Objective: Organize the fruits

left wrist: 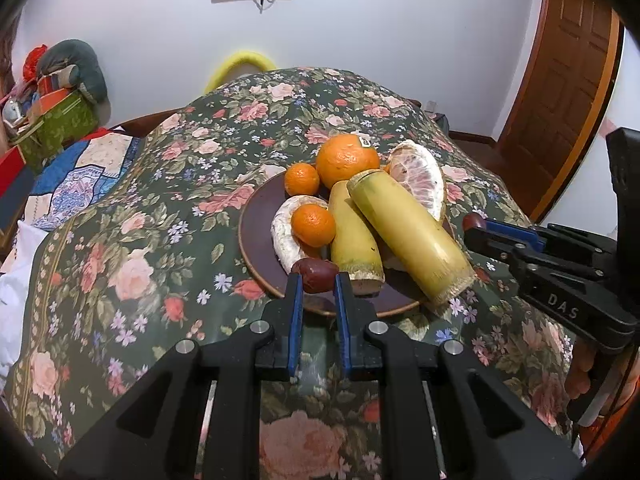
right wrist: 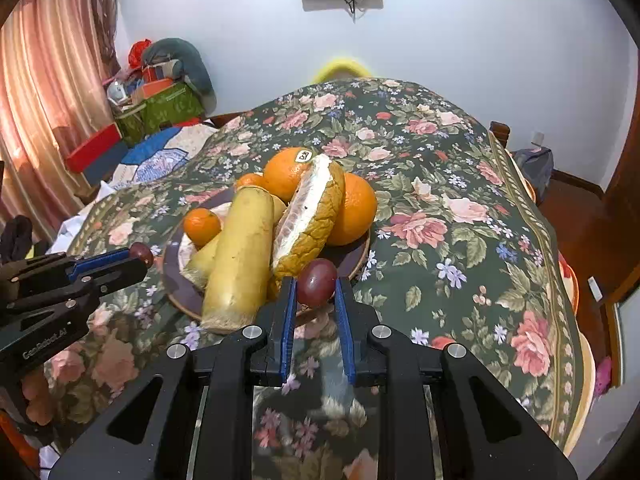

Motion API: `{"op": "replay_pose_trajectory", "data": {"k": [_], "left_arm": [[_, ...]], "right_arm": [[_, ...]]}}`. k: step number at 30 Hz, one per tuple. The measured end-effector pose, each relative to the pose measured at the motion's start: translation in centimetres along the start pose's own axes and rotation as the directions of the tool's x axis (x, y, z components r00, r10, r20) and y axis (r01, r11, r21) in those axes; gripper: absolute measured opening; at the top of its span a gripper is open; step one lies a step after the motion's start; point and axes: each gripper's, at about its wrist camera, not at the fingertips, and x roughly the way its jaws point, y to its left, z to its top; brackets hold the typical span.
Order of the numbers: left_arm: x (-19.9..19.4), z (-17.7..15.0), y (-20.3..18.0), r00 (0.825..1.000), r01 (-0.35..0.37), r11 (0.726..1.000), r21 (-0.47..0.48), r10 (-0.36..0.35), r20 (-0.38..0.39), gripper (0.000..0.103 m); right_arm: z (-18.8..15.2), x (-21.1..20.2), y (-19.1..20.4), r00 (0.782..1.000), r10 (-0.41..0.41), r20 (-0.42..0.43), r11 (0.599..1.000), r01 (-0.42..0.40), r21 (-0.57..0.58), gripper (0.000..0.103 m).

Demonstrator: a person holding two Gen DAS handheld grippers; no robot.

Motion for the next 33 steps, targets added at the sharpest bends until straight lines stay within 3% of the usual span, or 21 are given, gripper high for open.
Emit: {"op": "replay_pose_trajectory", "data": {"k": [18,23,33], "left_arm": [[2.4,0.1,0.0,0.999,-0.005,1.0,0.003,0.005,-0.041,0.016],[2.2,-0.2,-0.2,0.999,-0.011,1.0,0.01,0.011,-0.05,0.016],[-1.3,0.1,-0.3,1.0,-0.004,1.0,-0.009,0.004,-0.006,0.016]], "right_arm": [[-0.1,2.4,0.4,0.999,-0.018,-0.046,0.999,0.016,-0.038,0.019],[-0.2,2.6,0.2,0.998,-0.021,-0.057,0.999,0.019,-0.032,0.027],[0.1,-1.4,-0.2,1.0,-0.031,-0.004,1.0,0.031,-0.007,0.028]]}}
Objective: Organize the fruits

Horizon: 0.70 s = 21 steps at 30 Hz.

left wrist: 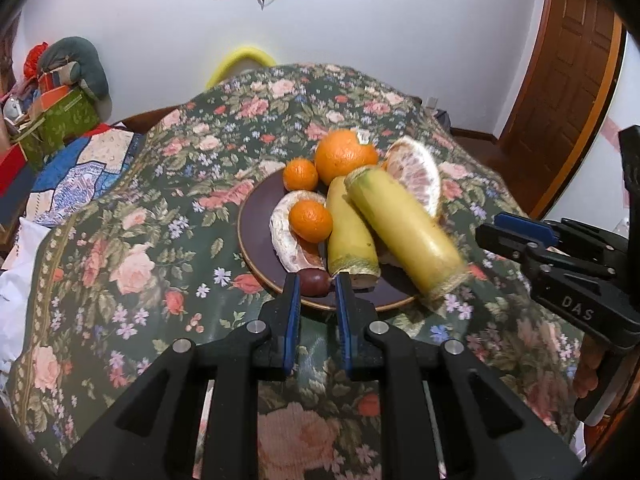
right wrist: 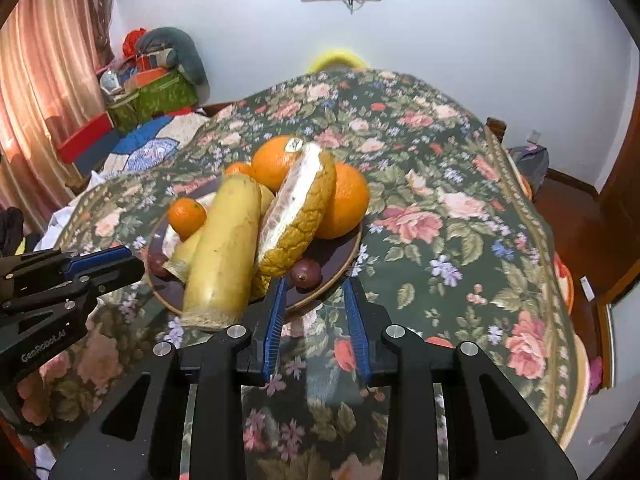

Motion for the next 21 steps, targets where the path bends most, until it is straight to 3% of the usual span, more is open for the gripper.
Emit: {"op": "replay_pose_trajectory", "data": {"k": [5,11,16,21], "left_arm": [[-4.1,0.4,-0.4,0.998,0.013,1.0,-0.014,-0.012,0.063,0.016],[-11.3,0.7,-1.7,0.98,0.009,1.0,0.009,-0.011,0.196,0.016],[-18.5,0.4,-2.7,0.944,-0.002,1.0,0.01,-0.001,0.33,0.018],[-24.7,-1.0,-3.5,0.898,0.016,1.0,0.013,-0.02,0.44,0.035]], "right_arm": [[0.5,-4.3,0.3,0.997,-0.008,0.071,1.0,0.008,0.006,0.028],[1.1,-10.7,1.4,0.982,-0.016,0.187,1.0,0.015,0.009,0.028],[1.0,-16.8,3.2,0.952,-0.019,0.306,1.0,0.021,-0.001,0.028],[0.1,-21.8,5.1,0.914,0.0,0.405,1.0,0.002,-0.004,0.03]]}}
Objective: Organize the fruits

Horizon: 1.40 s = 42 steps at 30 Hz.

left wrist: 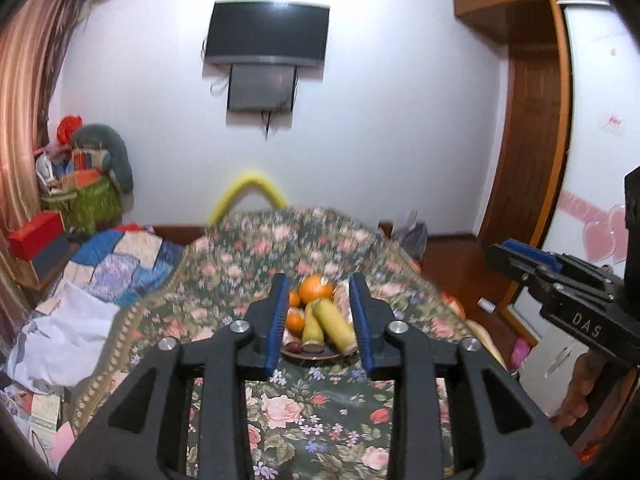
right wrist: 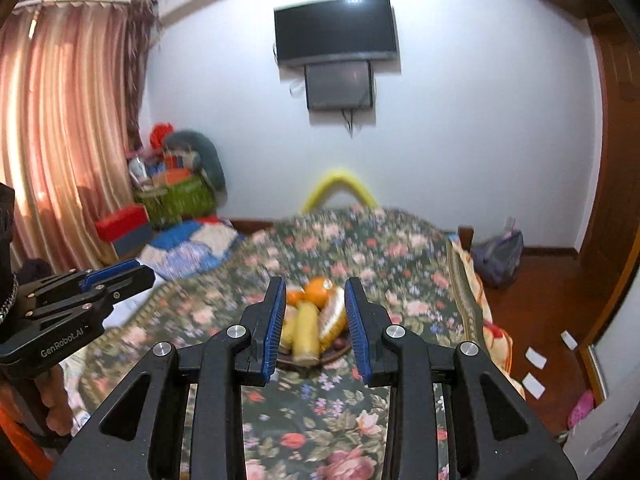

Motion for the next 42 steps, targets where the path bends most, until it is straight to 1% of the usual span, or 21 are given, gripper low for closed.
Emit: {"op": "replay_pose_trajectory", "data": {"k": [1,2,3,4,5,6,7,8,9,11,13,14,17,18,19,20,26,42], "left_arm": [[-0.9,0.2,-0.3,1.0,0.001,1.0,0.005,-0.001,0.017,0.039],[-1.9,0.3,-0.6,0.999,-0.004,1.0,0.011,0.004,0.04,0.05],[-2.6,0.4,-0.7,0.998,-0.01,1.0,0.017,0.009,0.057,0.058],[-3.7,0.4,-1.1,0.996,-0.025,0.999,0.027,0.022,0.086,0.06],[-4.5,0.4,-1.3,0.994,-0.034,0.999,0.034,0.03,0.103,0.063],[-5.1,0.4,-1.5,0.993,-0.037,0.999,0.04,0.033,0.114,0.067],[-5.9,0.4,-1.7,0.991,-0.038,0.998,0.044,0.032,0.128,0.069],[-6.2,0.4,-1.8,0.99,-0.041,0.998,0.043,0.035,0.137,0.075],[-6.7,0.4,-1.8,0.988,-0.044,0.998,0.043,0.037,0.147,0.079],[-7.4,0.3,-2.0,0.985,-0.055,0.997,0.047,0.047,0.165,0.084],[-7.8,0.3,-1.9,0.983,-0.065,0.997,0.048,0.056,0.174,0.089],[-8.0,0.3,-1.9,0.983,-0.065,0.997,0.048,0.055,0.175,0.092],[-8.5,0.1,-2.0,0.981,-0.075,0.996,0.054,0.064,0.181,0.095],[-8.4,0.1,-2.1,0.981,-0.081,0.995,0.056,0.07,0.183,0.097],[-8.4,0.0,-2.2,0.98,-0.086,0.995,0.057,0.074,0.185,0.098],[-8.5,0.0,-2.2,0.98,-0.086,0.995,0.057,0.074,0.184,0.1],[-8.5,-0.4,-2.6,0.979,-0.096,0.993,0.068,0.082,0.185,0.103],[-8.7,-0.7,-3.0,0.981,-0.087,0.993,0.074,0.072,0.182,0.103]], "right_arm": [[0.1,-1.0,0.3,1.0,-0.001,0.023,1.0,0.001,0.0,0.036],[0.2,-1.7,0.6,0.999,-0.007,0.043,1.0,0.007,-0.001,0.04],[0.3,-2.6,0.9,0.998,-0.015,0.066,1.0,0.015,-0.004,0.047],[0.3,-3.4,1.2,0.996,-0.021,0.088,1.0,0.021,-0.008,0.051],[0.3,-3.9,1.4,0.995,-0.023,0.1,1.0,0.024,-0.009,0.053],[0.3,-4.6,1.7,0.993,-0.024,0.115,1.0,0.025,-0.007,0.056],[0.3,-4.8,1.7,0.992,-0.025,0.123,1.0,0.026,-0.005,0.062],[0.3,-5.2,1.8,0.991,-0.026,0.134,1.0,0.026,-0.001,0.065],[0.2,-5.5,2.0,0.989,-0.029,0.145,1.0,0.029,0.001,0.07],[0.2,-5.8,2.2,0.986,-0.043,0.162,0.999,0.044,0.001,0.076],[0.0,-6.1,2.5,0.983,-0.06,0.174,0.998,0.061,-0.001,0.084],[-0.1,-6.2,2.6,0.981,-0.067,0.18,0.998,0.068,0.0,0.086],[-0.4,-6.6,2.7,0.977,-0.083,0.195,0.996,0.084,0.004,0.095],[-0.5,-6.7,2.7,0.975,-0.092,0.203,0.996,0.092,0.007,0.1],[-0.6,-7.1,2.7,0.973,-0.098,0.211,0.995,0.098,0.009,0.103],[-0.6,-7.2,2.8,0.971,-0.105,0.217,0.994,0.105,0.01,0.103],[-0.9,-7.8,3.1,0.969,-0.112,0.22,0.993,0.114,0.001,0.103],[-1.2,-8.2,3.3,0.968,-0.12,0.219,0.992,0.124,-0.006,0.103]]}}
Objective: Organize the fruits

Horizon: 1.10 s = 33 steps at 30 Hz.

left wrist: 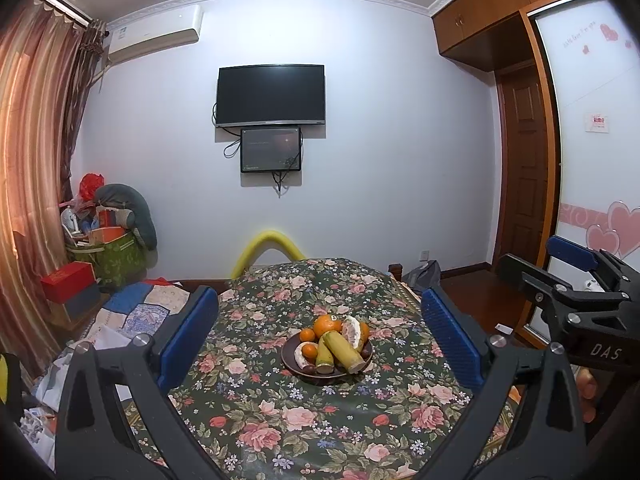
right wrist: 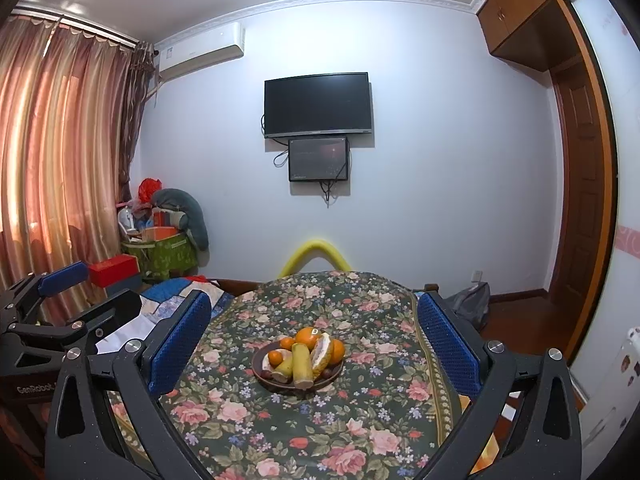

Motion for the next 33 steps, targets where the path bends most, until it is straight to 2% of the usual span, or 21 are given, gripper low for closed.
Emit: {"op": "replay_pose_trajectory", "data": {"k": [33], "left_arm": [[0.02,0.04,-0.34,1.0,0.021,1.0,-0.007,-0.021,-0.005,0.103]], "right_arm": [[0.11,-0.43,-0.12,1.0,-0.004,0.008,1.0,0.004,0.004,0.103]]}}
